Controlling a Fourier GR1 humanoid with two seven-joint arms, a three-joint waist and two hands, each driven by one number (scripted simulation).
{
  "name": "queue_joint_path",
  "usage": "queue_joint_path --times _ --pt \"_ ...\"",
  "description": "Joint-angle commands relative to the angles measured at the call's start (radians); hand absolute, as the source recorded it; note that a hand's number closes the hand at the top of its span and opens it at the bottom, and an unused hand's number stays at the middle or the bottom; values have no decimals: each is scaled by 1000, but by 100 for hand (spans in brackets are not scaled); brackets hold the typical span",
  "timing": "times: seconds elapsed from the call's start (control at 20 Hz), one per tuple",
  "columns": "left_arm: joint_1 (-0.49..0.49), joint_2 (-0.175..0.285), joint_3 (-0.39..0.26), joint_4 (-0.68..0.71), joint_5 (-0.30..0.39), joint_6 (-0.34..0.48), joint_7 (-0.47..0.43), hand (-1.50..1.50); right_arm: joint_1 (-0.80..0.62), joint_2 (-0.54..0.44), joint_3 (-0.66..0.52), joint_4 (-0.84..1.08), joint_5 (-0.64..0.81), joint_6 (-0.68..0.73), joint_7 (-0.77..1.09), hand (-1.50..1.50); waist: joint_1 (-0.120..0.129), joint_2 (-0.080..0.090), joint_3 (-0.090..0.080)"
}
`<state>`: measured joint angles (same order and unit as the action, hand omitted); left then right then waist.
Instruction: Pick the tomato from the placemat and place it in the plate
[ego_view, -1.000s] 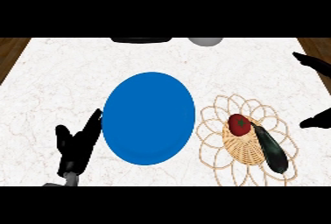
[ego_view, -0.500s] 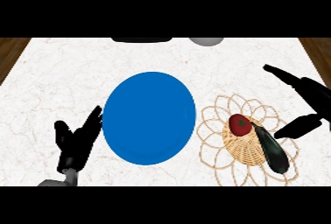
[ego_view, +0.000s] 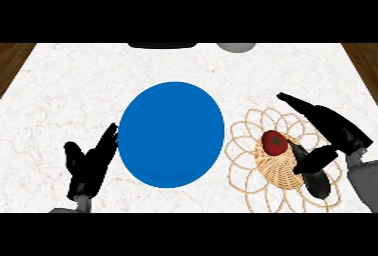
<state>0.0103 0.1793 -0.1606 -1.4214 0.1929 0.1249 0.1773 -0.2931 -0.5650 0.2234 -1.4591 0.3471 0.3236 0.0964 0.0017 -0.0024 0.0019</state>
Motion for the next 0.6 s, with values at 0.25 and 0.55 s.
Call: queue_joint_path --times 0.25,0.55 --pt "15 -49 5 -10 -58 12 28 0 65 109 2 -59 178 -11 44 -150 -1 2 -2" --pt "3 -58 34 6 -44 -30 43 0 73 120 -35 -65 258 23 79 -150 -3 2 -2"
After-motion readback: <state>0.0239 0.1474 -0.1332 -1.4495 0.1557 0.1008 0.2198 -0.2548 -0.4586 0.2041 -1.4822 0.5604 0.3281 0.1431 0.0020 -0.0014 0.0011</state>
